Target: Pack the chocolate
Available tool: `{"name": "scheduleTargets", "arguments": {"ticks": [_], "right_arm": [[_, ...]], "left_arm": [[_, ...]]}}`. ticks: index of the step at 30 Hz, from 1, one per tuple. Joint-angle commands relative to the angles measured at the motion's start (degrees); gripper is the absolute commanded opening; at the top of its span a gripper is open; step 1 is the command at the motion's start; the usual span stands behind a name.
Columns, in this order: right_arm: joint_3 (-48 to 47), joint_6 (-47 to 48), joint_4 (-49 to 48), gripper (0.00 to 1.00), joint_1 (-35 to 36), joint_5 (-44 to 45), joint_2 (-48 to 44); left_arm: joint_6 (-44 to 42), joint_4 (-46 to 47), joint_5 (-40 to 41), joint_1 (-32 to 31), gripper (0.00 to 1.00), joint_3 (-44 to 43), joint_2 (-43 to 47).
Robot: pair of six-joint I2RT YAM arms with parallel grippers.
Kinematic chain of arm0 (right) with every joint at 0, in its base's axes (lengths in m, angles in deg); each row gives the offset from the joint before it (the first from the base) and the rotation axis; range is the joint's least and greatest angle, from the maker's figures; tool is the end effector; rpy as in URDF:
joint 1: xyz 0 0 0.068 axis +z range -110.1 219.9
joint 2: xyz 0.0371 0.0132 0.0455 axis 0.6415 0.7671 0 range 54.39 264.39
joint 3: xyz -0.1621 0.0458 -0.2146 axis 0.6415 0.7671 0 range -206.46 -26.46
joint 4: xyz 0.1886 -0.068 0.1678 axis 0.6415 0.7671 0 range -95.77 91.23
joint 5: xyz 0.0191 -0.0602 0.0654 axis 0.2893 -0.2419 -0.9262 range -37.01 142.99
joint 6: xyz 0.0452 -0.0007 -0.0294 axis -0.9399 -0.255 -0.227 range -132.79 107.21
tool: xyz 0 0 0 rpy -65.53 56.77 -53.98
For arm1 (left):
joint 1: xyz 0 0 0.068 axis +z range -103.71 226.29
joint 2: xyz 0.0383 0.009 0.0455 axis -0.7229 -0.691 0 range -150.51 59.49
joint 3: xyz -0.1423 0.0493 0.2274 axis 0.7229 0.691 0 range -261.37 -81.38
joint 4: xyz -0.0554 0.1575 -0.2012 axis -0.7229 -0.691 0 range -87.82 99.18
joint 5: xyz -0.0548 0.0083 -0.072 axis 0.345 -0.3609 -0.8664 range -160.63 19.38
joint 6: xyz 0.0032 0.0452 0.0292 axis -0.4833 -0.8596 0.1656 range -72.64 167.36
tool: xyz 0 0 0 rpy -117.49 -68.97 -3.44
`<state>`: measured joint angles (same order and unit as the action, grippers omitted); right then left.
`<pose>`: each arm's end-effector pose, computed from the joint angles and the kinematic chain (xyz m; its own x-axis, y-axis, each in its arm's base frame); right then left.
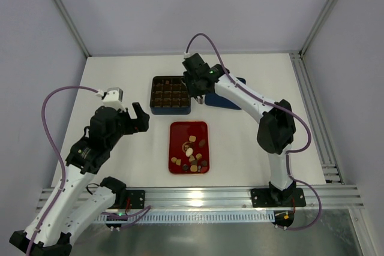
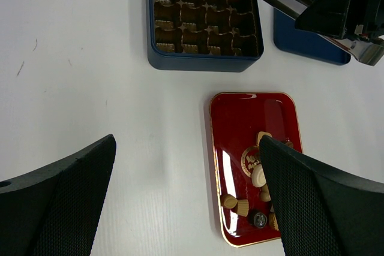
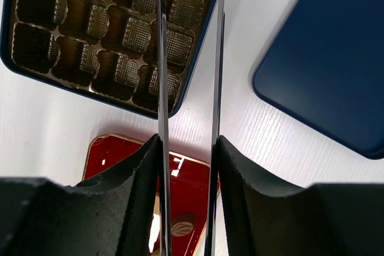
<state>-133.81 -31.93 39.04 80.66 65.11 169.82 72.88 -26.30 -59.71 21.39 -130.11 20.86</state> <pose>0.3458 0.2881 0.2901 -0.7486 -0.2220 -0.6248 -0.3144 0.9485 0.0396 0.1324 -0.0540 0.3337 -0.4620 -0.2519 -0.8503 0.0656 0.9465 -0.3160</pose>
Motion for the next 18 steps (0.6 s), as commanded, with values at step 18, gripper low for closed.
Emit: {"name": "scheduleTargets", "arguments": {"ticks": [18], "right_arm": [[23.5,-3.1,-1.9,0.43,5.5,-1.1,-29.5]], "left_arm": [[0.0,-1.2,-0.4,-0.1,1.0,-3.5,-0.3]]}}
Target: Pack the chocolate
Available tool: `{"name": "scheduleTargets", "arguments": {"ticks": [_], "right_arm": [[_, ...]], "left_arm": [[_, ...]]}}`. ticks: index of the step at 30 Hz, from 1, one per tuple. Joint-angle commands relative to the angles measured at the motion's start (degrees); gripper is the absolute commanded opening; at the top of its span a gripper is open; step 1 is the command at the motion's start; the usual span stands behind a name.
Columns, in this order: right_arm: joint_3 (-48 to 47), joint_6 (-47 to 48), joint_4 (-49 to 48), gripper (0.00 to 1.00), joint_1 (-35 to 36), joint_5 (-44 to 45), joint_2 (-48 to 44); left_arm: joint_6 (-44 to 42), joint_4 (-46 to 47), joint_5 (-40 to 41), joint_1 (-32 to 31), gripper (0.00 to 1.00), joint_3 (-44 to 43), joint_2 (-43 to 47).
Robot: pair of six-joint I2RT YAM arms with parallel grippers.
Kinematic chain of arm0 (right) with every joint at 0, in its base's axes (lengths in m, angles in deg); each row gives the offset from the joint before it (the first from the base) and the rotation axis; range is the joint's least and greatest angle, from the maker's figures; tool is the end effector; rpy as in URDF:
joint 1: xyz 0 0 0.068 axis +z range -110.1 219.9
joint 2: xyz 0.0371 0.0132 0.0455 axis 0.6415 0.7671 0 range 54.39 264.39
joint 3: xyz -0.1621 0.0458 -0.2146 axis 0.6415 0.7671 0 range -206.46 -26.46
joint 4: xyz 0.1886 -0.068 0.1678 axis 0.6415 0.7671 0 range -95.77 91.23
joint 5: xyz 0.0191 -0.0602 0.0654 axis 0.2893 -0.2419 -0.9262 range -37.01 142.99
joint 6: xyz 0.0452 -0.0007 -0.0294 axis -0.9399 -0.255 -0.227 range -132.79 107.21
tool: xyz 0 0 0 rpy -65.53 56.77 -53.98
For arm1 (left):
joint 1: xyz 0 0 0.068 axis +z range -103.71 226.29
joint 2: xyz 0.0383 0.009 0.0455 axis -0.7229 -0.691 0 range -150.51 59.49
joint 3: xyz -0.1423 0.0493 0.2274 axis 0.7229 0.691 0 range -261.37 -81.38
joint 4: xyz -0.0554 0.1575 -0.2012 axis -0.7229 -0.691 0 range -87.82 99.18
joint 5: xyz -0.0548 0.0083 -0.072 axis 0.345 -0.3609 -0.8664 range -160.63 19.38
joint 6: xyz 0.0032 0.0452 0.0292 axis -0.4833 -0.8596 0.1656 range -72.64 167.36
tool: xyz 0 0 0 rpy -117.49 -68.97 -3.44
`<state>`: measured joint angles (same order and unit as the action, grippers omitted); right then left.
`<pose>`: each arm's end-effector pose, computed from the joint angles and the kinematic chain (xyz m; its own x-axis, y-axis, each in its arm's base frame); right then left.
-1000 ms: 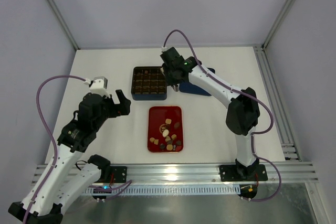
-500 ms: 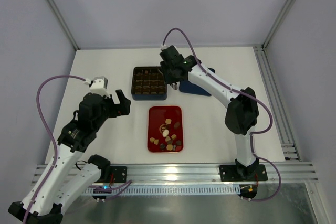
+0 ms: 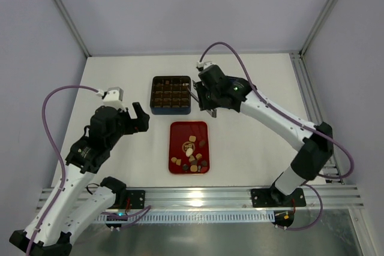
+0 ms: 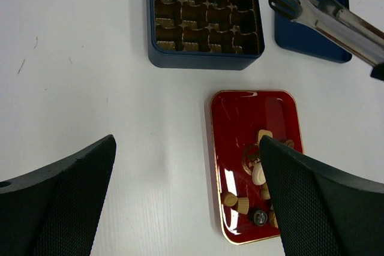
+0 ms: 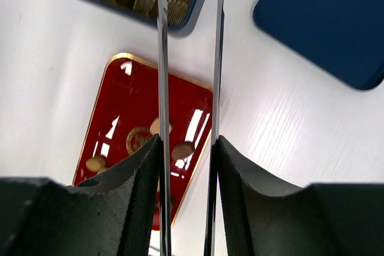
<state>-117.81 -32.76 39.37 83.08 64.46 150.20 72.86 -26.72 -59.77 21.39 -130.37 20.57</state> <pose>0.2719 0.2454 0.3340 -0.7189 -0.2157 -0.6608 -0.3523 0.9325 0.0790 0.1328 -0.0543 0.3338 -0.4685 -0.2486 -0.8478 0.0644 0.9474 -0.3134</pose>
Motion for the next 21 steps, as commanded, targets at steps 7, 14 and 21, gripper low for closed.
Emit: {"name": "scheduleTargets", "arguments": {"ticks": [7,14,21], "right_arm": [[20.9,-7.7,-1.7,0.43,13.1,-1.2,-20.3],[24.1,-11.3,1.0,0.42,23.1,-2.8,-22.9],[23.3,-13.3,3.6,0.42,29.2,-3.6,-20.8]], "left_arm": [[-0.4,-2.1,0.4,-0.1,1.0,-3.2,0.4],[-0.2,-2.2,0.3,-0.1,1.0,-2.3,0.2],[-0.4,-2.2,0.7,-0.1,1.0,-1.7,0.0]]}}
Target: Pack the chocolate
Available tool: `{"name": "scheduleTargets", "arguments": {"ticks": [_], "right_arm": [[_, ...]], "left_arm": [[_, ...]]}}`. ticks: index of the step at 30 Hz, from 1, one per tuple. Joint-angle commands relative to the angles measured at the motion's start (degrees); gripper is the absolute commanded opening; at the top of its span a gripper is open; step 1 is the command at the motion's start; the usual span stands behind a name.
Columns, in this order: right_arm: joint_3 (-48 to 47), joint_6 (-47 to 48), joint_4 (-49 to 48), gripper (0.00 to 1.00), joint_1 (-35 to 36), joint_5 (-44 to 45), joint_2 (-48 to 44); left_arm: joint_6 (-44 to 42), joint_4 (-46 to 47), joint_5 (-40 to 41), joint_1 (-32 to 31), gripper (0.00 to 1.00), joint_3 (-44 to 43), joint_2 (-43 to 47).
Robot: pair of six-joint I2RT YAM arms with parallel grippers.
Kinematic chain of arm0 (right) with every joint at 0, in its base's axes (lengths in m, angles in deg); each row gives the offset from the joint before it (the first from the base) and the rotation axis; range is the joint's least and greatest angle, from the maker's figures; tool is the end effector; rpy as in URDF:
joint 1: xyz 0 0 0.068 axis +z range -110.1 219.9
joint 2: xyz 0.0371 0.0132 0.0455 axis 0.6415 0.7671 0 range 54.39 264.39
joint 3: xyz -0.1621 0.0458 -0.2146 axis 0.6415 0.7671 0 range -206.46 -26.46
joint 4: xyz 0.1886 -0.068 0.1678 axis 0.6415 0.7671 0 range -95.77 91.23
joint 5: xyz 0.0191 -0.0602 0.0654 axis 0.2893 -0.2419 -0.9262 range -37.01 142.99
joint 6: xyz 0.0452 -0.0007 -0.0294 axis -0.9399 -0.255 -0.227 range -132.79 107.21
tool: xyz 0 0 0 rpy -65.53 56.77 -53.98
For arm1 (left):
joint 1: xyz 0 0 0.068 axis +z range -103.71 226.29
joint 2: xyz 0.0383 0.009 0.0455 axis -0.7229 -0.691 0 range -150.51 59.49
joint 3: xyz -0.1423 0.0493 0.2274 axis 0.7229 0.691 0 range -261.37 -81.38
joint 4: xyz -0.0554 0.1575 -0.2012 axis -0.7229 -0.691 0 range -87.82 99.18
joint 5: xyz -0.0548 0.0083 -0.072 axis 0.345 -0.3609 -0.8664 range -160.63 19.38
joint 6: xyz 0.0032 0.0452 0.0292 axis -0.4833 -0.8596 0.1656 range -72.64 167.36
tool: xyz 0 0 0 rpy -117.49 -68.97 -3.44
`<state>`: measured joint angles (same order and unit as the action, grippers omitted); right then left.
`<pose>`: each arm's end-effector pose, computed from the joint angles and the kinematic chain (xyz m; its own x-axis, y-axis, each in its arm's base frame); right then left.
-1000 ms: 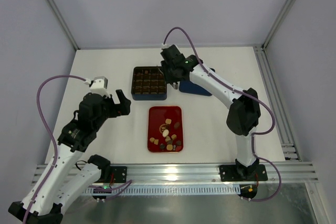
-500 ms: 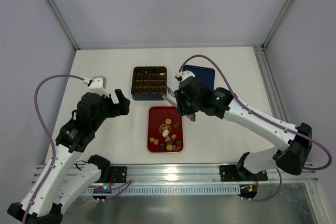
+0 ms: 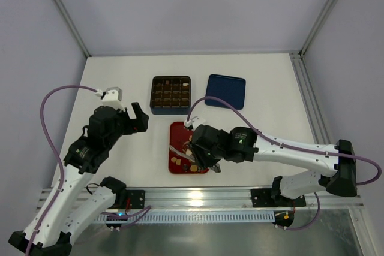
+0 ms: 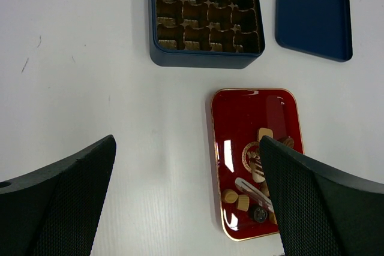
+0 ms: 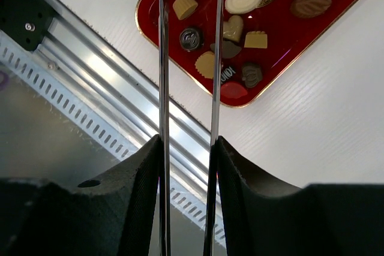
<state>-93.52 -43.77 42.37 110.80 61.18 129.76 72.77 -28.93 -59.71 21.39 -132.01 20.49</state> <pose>0.0915 0.2485 0.3019 -0.7020 -0.4702 -0.5348 -0.6394 0.7468 0.1827 0.1300 -0.0529 0.3393 -0.4767 -0.2432 -0.8448 0.0611 0.9495 -0.3078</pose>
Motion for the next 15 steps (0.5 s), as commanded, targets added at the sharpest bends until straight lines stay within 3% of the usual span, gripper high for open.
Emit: {"name": "scheduleTargets", "arguments": {"ticks": [1,15], "right_arm": [[-0.8,-2.4,0.8,0.42,1.9,-0.7,-0.3],[-1.3,-7.0,5.4,0.42,7.5,-0.5,1.2]], "left_arm": [[-0.4,0.2,0.8,-0.1,1.0,-0.1,0.1],[-0.4,0.3,0.9,-0.1,1.0,0.8,0.2]]}}
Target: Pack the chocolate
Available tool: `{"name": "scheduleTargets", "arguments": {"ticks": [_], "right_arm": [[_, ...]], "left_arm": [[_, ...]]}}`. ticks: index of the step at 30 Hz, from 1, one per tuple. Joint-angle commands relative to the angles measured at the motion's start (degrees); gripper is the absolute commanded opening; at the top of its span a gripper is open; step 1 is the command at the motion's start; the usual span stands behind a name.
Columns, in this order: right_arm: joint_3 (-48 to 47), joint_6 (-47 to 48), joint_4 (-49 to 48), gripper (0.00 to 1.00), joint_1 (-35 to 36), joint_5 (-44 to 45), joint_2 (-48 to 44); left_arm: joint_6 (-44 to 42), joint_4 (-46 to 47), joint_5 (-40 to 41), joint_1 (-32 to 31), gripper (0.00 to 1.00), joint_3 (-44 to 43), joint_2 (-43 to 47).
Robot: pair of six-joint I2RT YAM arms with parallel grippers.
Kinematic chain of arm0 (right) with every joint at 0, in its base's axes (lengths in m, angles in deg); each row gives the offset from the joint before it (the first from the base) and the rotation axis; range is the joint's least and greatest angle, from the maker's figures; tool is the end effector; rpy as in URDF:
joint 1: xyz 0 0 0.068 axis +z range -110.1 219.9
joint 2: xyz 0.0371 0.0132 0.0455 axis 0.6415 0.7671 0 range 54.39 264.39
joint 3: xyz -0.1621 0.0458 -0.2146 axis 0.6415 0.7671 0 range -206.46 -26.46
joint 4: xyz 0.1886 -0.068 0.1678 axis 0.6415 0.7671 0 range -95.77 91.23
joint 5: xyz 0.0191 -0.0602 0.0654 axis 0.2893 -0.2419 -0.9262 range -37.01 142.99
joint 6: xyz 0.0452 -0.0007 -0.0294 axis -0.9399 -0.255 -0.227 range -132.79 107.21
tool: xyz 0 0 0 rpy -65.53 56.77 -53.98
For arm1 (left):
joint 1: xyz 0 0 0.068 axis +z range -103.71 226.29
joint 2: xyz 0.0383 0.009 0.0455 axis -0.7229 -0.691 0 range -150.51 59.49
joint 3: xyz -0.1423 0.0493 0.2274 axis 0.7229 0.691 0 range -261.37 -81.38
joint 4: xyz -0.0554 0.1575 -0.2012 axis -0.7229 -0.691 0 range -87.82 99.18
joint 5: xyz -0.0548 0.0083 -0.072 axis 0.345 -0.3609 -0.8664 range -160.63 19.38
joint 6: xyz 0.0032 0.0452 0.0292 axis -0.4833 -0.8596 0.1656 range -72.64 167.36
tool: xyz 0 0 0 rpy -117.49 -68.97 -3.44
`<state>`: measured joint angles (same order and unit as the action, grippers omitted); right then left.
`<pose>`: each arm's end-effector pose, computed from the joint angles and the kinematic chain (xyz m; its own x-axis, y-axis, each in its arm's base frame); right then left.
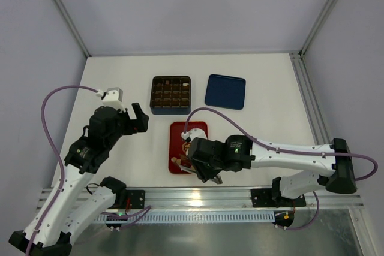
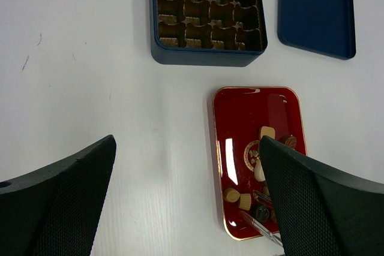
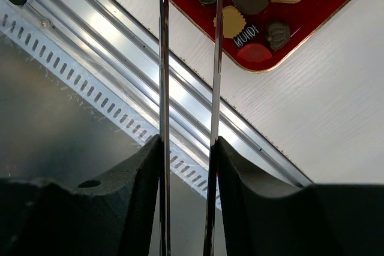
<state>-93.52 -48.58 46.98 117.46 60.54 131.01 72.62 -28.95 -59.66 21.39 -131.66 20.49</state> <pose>0.0609 0.2541 0.2921 -0.7132 -0.5417 -0.4449 -0.6630 0.7273 0.1774 0.1303 -0.0530 0.3373 -0.4811 -0.2385 -0.8436 0.0599 0.9511 -0.3030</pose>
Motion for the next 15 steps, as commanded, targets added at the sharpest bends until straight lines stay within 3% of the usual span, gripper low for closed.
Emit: {"name": "scheduleTargets", "arguments": {"ticks": [1,12,15], "right_arm": [[-1.3,-2.3,0.9,0.42,1.3,0.2,0.0],[-1.6,-1.7,-0.1,0.42,1.7,0.5,3.4],[-2.0,-1.6,-0.1,0.38,1.6,0.5,4.0]], "left_arm": [[-0.3,0.4,0.7,-0.1,1.0,0.4,0.2],[-0.2,0.5,1.0,-0.1,1.0,0.7,0.5],[-0.3,0.5,1.0,-0.1,1.0,0.7,0.8]]}}
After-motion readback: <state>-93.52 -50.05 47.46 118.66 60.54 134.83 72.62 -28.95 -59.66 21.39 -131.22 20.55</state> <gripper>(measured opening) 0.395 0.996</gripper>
